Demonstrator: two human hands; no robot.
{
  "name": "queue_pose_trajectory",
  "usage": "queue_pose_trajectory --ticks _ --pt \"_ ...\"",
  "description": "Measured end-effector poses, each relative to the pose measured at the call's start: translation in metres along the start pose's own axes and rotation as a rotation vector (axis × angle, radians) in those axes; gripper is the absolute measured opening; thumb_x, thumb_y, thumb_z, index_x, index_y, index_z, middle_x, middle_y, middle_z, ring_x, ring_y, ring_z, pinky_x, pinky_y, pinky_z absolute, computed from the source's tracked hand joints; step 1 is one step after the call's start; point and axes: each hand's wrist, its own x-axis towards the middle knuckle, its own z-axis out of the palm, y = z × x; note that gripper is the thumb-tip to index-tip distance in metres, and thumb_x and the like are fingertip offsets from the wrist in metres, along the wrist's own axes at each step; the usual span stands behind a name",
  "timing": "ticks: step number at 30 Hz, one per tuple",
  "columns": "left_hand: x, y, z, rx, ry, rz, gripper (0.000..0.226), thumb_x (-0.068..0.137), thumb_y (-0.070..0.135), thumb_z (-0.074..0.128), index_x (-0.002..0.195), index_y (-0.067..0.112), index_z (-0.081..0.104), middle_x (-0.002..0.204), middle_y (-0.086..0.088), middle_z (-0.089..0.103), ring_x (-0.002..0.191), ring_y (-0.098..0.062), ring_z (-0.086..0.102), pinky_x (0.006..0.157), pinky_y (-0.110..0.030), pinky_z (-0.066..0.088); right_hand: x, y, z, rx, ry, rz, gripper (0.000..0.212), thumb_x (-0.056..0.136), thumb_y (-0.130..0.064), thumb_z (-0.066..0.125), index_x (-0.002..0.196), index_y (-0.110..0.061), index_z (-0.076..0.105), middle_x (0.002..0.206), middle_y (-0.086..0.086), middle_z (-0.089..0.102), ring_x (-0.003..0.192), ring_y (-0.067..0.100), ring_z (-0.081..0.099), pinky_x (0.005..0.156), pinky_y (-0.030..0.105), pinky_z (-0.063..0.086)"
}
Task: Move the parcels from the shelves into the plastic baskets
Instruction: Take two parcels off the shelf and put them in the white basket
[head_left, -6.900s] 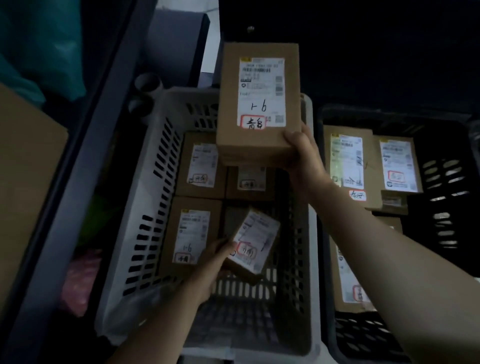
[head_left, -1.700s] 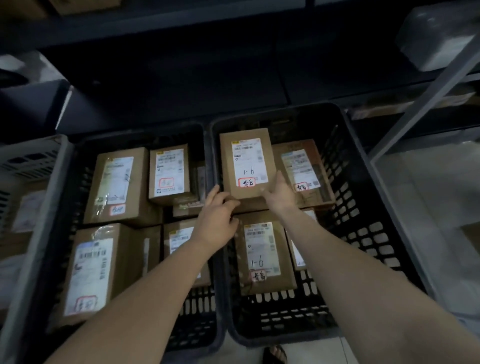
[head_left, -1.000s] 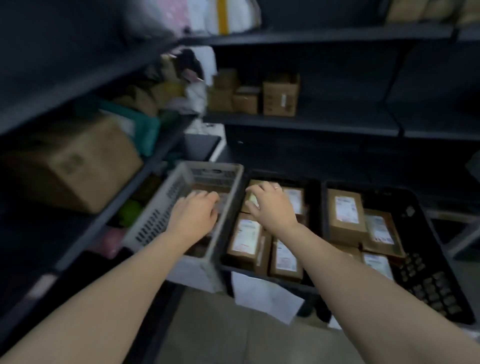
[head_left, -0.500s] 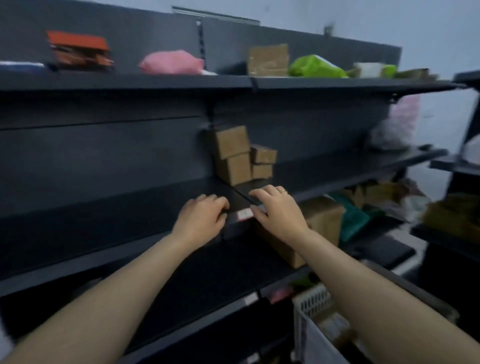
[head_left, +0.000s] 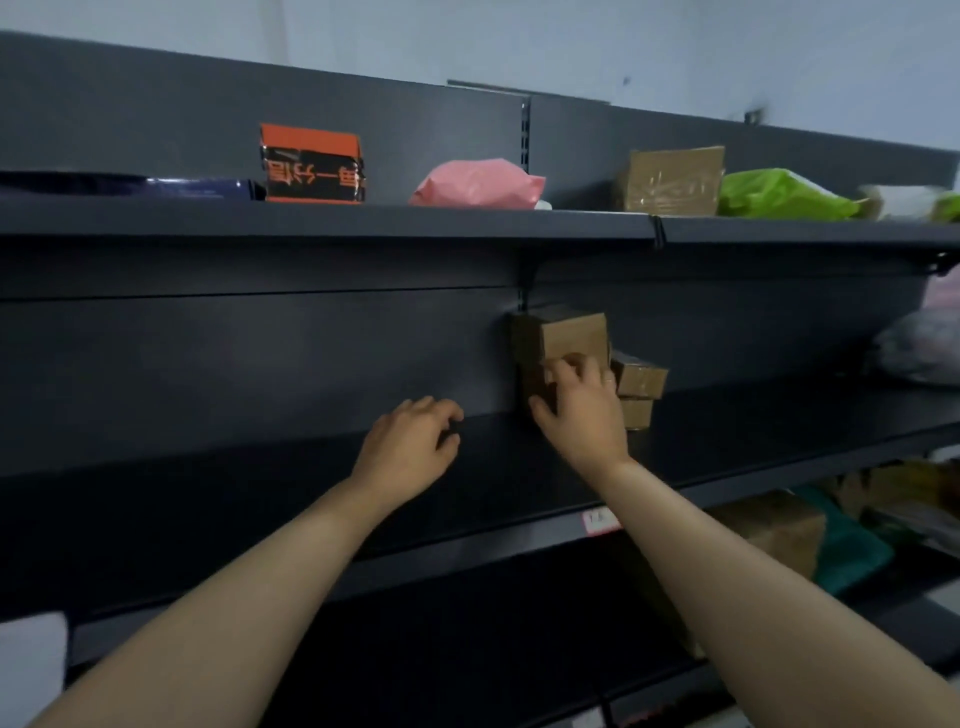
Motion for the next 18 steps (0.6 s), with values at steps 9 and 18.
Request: queue_pose_trajectory --ticks 9,18 --pt "0.136 -0.018 0.054 -0.626 -0.202 -0.170 0.047 0.094 0.019 0.055 0.138 0.017 0.040 0.138 -0.012 0.043 0.128 -0.025 0.044 0.090 -0.022 0.033 0.131 0.030 0.034 0.050 -0.076 0.467 0.108 0.074 -0.068 0.064 0.153 -0.033 -0.001 0.160 0.018 -0.011 0.146 0.041 -0.006 0.116 0.055 0.010" --pt "0.187 0.006 0.103 -1.340 -0.363 -0.597 0.072 0.086 0.060 0.051 0.147 0.043 0.018 0.144 -0.004 0.043 0.126 -0.028 0.045 0.098 -0.044 0.041 0.140 0.049 0.061 0.052 -0.038 0.315 0.100 0.071 -0.055 0.071 0.149 -0.024 0.017 0.149 0.017 0.013 0.134 0.045 0.022 0.105 0.054 0.036"
